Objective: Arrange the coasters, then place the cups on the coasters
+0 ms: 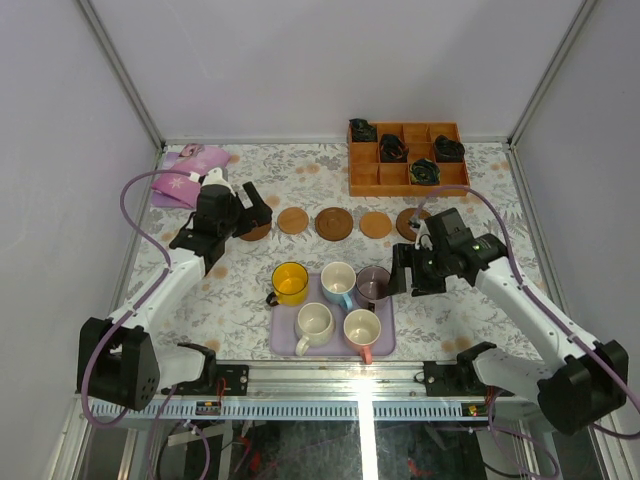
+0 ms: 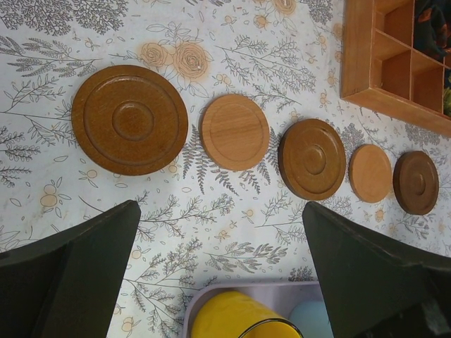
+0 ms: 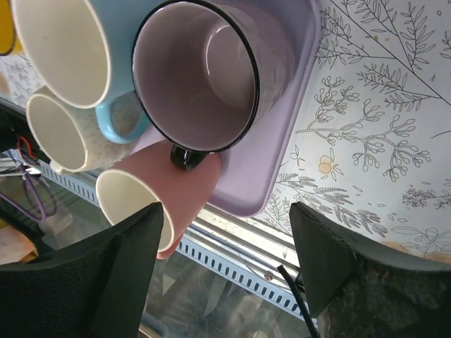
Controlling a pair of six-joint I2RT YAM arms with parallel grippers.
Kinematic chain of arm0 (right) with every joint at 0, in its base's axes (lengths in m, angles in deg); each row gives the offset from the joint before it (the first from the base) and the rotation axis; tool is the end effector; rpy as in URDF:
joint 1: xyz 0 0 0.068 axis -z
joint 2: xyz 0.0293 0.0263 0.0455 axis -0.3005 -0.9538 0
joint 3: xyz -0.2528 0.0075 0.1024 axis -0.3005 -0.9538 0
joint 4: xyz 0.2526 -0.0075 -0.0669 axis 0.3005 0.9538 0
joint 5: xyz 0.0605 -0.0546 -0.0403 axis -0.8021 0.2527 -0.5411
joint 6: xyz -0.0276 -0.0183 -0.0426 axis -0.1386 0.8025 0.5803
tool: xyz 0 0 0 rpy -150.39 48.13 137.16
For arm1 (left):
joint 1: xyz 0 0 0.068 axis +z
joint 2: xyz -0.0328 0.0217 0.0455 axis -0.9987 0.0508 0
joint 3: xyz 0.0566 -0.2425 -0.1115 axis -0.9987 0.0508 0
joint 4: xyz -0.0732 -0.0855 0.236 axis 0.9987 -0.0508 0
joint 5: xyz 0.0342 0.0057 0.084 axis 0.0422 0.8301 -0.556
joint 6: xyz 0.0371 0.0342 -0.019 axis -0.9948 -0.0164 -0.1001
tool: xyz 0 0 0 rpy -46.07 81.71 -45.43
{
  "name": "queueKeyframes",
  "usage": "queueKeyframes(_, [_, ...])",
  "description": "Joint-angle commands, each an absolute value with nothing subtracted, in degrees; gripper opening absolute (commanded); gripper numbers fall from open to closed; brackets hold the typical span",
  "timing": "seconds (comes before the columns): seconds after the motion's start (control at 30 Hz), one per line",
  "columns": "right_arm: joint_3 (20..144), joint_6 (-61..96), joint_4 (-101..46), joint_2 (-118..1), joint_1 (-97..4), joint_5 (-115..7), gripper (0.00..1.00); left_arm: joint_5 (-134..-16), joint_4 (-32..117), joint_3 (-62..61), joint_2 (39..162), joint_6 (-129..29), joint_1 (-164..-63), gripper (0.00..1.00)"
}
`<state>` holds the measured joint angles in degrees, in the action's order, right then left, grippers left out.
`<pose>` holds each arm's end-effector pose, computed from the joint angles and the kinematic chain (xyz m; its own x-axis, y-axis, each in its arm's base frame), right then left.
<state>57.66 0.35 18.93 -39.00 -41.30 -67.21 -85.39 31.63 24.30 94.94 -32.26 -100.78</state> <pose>0.1822 0.0942 0.2702 -0.9299 0.0071 -0.3676 -0.1886 0.8490 0.4935 0.2650 -0.0632 0.2670 -0.5402 -0.3788 -0.7515 -0.0747 0.9110 -0.4055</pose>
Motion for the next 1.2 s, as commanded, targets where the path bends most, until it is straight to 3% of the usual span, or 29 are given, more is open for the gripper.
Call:
queueKeyframes(0.0, [60.60, -1.71, 16.09, -43.11, -44.17, -63.15, 0.80, -85.94, 32.36, 23.60, 95.12, -34.30, -101.19, 1.00])
queueKeyframes(0.33, [65.54, -0.54, 14.80, -52.63, -45.58, -56.96, 0.49, -87.20, 32.27, 23.84, 95.65, -34.86, -101.07, 1.00])
queueKeyframes(0.57, [68.62, 1.48, 14.50, -58.95, -45.93, -55.77, 0.42, -88.12, 32.23, 24.13, 95.27, -34.86, -101.08, 1.00])
queueKeyframes(0.87, [72.65, 5.82, 16.62, -64.25, -46.60, -54.18, 0.09, -89.64, 32.35, 25.05, 94.12, -34.43, -101.10, 1.00])
queueKeyframes(1.17, [77.51, 15.54, 18.30, -66.76, -47.40, -48.91, 0.06, -90.11, 33.56, 25.50, 94.39, -34.05, -101.11, 1.00])
